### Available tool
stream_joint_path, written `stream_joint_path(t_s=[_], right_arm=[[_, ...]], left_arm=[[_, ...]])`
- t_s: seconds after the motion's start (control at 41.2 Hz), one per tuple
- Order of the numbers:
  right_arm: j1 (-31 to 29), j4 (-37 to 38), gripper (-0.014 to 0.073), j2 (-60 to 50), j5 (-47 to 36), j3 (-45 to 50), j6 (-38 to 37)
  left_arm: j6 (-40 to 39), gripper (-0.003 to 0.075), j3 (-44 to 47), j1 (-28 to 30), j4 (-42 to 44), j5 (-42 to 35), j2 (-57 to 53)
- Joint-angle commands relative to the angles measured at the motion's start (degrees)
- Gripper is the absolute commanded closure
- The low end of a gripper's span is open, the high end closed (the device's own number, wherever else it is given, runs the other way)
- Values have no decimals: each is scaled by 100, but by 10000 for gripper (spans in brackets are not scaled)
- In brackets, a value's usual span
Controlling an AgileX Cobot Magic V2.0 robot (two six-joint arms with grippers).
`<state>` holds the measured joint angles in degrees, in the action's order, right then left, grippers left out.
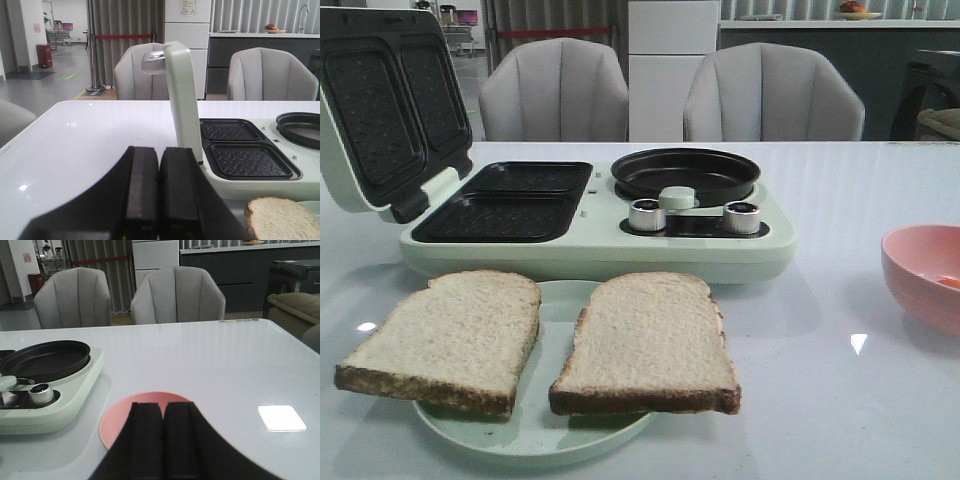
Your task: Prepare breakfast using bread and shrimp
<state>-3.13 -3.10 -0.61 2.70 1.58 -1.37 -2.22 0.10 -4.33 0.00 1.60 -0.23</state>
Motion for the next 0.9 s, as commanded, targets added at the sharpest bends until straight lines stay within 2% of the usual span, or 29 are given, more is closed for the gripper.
stream_joint_path(t_s=[0.0,0.874], right_arm=[[-31,57,547,-122,-530,-92,2],[-31,57,547,-122,-578,-98,2]], left_arm=[[-3,621,30,22,-31,-531,-126],[-3,621,30,22,0,-665,-126]])
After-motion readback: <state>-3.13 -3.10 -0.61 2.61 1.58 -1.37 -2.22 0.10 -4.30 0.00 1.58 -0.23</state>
